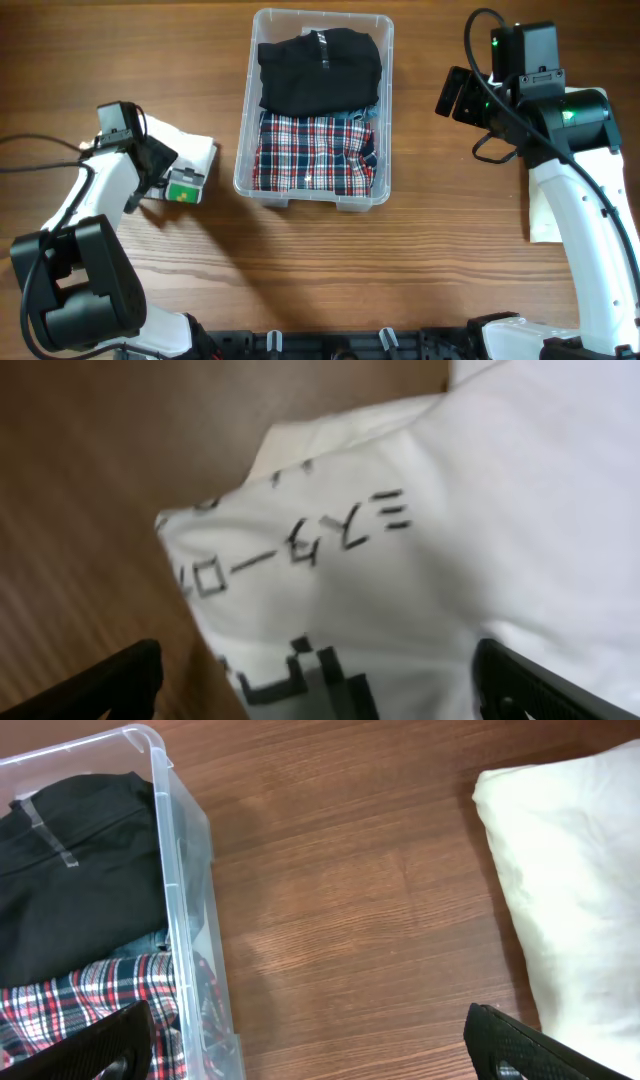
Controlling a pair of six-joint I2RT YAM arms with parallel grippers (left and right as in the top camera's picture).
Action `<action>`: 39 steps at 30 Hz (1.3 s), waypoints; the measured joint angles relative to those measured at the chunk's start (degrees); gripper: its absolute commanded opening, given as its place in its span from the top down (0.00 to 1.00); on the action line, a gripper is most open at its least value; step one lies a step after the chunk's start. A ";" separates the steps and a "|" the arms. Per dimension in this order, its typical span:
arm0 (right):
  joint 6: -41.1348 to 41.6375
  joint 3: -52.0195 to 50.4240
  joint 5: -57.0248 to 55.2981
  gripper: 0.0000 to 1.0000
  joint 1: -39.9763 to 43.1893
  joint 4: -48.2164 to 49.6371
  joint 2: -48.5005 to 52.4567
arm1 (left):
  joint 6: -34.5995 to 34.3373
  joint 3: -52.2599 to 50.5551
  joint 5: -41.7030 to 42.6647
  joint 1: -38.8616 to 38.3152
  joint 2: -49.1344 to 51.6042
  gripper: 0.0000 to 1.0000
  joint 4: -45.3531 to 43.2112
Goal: Pack container
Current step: 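Lower the left gripper and pinch the white printed T-shirt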
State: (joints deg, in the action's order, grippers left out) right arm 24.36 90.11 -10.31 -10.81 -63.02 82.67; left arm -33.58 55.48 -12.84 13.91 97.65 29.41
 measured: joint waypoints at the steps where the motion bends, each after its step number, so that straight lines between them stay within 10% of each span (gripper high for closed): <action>1: 0.00 0.00 0.00 0.00 0.00 0.00 0.00 | 2.97 0.00 0.00 0.00 0.00 0.00 -1.09; 8: 0.00 0.00 0.00 0.00 0.00 0.00 0.00 | 7.02 0.00 0.31 0.00 -1.31 0.00 1.90; 25: 0.00 0.00 0.00 0.00 0.00 0.00 0.00 | -32.44 -0.59 13.27 -0.02 -9.03 0.00 10.08; 39: 0.00 0.00 0.00 0.00 0.00 0.00 0.00 | -36.35 0.42 14.82 -1.44 3.06 0.13 2.86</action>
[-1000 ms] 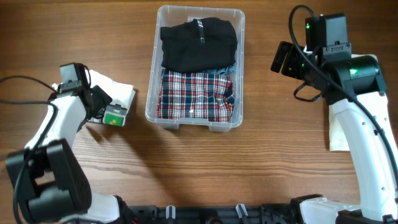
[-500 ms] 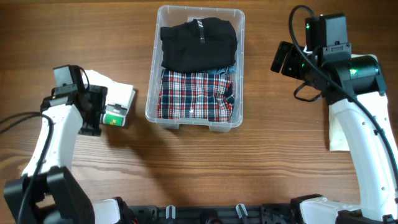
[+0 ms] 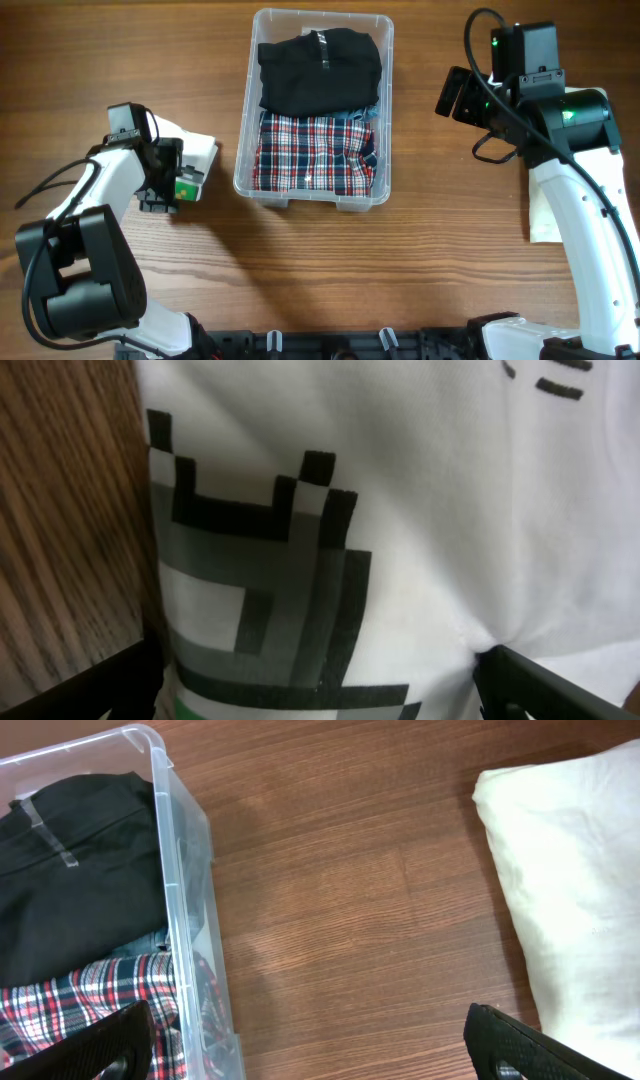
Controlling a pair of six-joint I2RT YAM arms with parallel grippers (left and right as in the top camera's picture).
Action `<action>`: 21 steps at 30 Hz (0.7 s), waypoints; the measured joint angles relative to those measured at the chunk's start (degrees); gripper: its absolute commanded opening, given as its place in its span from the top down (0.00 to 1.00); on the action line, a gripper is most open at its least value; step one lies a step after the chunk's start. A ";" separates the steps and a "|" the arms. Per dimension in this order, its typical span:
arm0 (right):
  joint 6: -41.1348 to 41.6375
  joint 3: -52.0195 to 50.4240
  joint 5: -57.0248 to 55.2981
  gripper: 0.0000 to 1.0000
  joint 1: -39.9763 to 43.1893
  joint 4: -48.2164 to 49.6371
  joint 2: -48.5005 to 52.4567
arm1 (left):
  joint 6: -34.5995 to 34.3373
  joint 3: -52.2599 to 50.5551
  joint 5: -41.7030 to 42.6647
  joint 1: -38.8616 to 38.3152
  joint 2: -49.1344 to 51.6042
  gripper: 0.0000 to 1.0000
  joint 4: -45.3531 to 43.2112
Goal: Pack container
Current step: 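Lower the left gripper and pinch the white printed T-shirt, then lift the T-shirt with the left gripper and lay it in the container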
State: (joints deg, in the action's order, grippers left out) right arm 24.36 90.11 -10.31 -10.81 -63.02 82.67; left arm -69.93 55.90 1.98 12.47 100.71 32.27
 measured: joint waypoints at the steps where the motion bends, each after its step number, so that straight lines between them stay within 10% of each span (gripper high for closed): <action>1: 0.00 0.00 0.00 0.00 0.00 0.00 0.00 | -0.07 0.24 0.13 0.00 0.22 0.19 0.02; 8: 0.00 0.00 0.00 0.00 0.00 0.00 0.00 | 0.66 1.49 1.75 -0.11 1.25 0.96 -1.55; 21: 0.00 0.00 0.00 0.00 0.00 0.00 0.00 | 21.33 1.36 2.91 1.97 -8.59 0.96 1.36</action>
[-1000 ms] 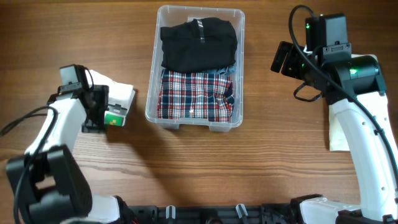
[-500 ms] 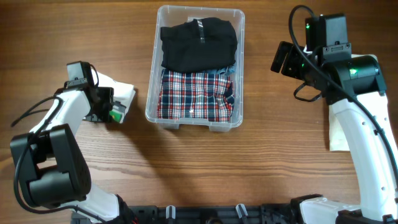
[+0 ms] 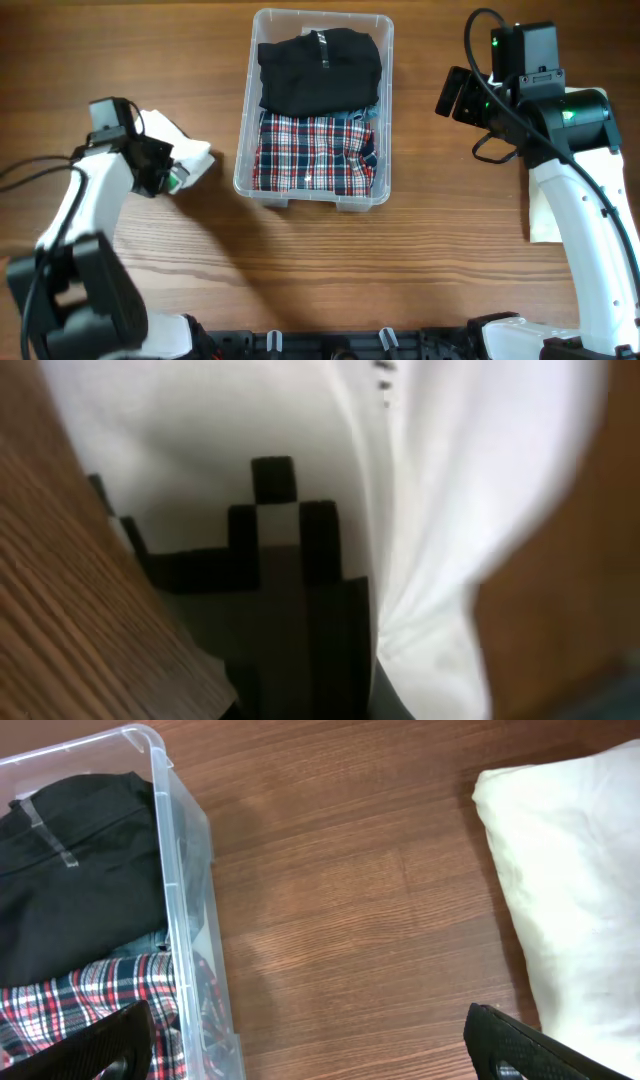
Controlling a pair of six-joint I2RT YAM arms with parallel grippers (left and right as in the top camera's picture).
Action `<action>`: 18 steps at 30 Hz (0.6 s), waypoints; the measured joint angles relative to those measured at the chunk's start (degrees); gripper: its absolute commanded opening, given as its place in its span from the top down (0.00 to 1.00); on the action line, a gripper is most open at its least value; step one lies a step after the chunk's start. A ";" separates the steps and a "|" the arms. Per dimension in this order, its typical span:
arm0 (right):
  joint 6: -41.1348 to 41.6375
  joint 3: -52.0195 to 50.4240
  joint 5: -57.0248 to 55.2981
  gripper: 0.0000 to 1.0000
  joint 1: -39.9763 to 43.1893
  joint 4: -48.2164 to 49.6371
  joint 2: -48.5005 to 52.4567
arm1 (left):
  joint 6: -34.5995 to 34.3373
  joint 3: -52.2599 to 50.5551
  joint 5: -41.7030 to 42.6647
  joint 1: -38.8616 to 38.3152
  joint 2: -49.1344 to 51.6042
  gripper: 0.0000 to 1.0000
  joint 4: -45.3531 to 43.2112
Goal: Pack container
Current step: 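Lift the T-shirt with the left gripper and lay it in the container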
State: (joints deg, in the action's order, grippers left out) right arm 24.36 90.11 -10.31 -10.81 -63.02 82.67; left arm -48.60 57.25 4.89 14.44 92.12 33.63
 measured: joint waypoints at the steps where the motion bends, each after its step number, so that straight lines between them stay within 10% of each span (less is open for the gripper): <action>1: 0.00 0.00 0.00 0.00 0.00 0.00 0.00 | 2.75 0.02 1.66 -0.02 -3.26 0.96 -0.39; 11: 0.00 0.00 0.00 0.00 0.00 0.00 0.00 | 14.29 1.73 23.17 -11.87 -28.41 0.96 -15.85; 18: 0.00 0.00 0.00 0.00 0.00 0.00 0.00 | 14.95 1.77 22.23 -32.96 -25.42 0.96 -17.33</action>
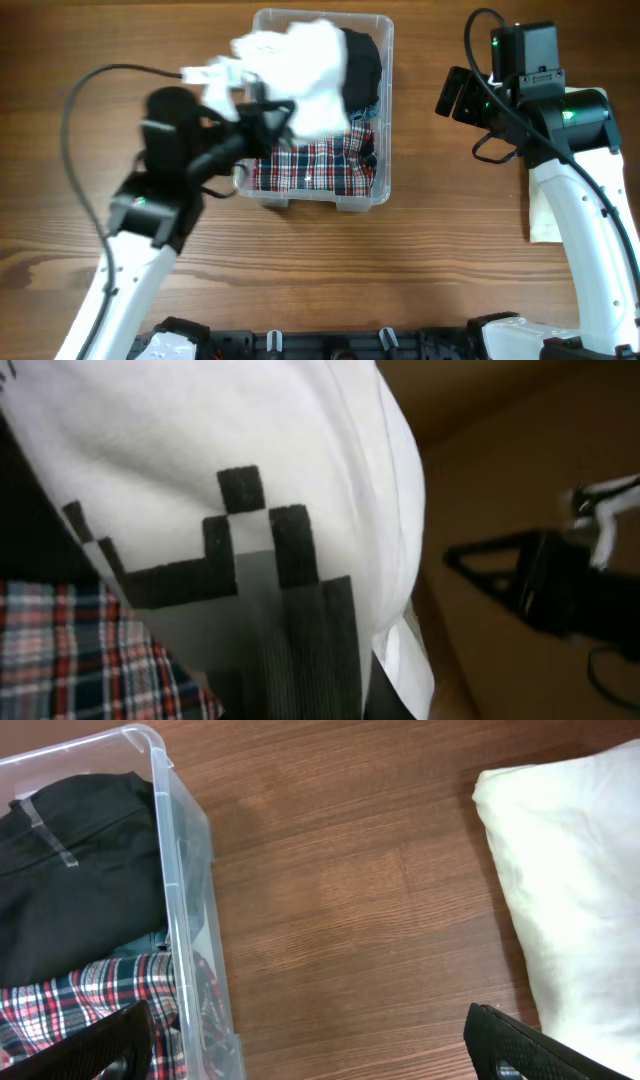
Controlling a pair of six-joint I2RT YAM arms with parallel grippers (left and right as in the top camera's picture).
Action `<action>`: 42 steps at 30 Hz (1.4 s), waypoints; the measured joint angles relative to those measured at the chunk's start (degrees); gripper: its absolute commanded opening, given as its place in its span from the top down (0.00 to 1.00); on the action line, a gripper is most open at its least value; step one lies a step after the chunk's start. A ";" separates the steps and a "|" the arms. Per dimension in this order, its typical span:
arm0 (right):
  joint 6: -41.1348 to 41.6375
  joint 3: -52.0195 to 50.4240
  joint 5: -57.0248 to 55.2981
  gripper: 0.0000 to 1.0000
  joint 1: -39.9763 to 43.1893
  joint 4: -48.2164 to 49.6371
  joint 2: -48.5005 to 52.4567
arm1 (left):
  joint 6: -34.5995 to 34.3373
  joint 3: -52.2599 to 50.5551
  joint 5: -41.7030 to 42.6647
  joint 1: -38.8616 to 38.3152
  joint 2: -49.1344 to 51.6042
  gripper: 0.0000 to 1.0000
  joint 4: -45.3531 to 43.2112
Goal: Pack container
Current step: 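Lift the T-shirt with the left gripper and lay it in the container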
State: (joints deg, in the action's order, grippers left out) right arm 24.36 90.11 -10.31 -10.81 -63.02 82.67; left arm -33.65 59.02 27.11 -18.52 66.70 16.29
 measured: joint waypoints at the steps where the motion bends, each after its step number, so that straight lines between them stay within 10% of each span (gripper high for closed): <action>1: 0.00 0.00 0.00 0.00 0.00 0.00 0.00 | -0.02 0.00 -1.20 -2.56 1.77 0.96 -0.02; 14: 0.00 0.00 0.00 0.00 0.00 0.00 0.00 | 0.02 -0.02 -10.14 -9.88 23.08 0.93 1.36; 21: 0.00 0.00 0.00 0.00 0.00 0.00 0.00 | 0.37 0.02 -19.93 -9.88 23.28 0.37 10.97; 27: 0.00 0.00 0.00 0.00 0.00 0.00 0.00 | 1.27 0.02 -26.49 -9.86 22.84 0.32 12.85; 32: 0.00 0.00 0.00 0.00 0.00 0.00 0.00 | 1.33 0.09 -35.78 -9.81 16.20 0.43 11.04; 34: 0.00 0.00 0.00 0.00 0.00 0.00 0.00 | 1.68 0.39 -37.79 -9.81 11.78 0.92 8.52; 35: 0.00 0.00 0.00 0.00 0.00 0.00 0.00 | 1.42 0.70 -38.27 -9.81 10.21 0.96 7.82; 42: 0.00 0.00 0.00 0.00 0.00 0.00 0.00 | 1.64 1.36 -30.40 -9.90 10.58 0.96 -1.40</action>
State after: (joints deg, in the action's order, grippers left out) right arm 24.36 90.11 -10.31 -10.81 -63.02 82.67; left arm -32.01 60.38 -3.29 -28.42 77.28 14.90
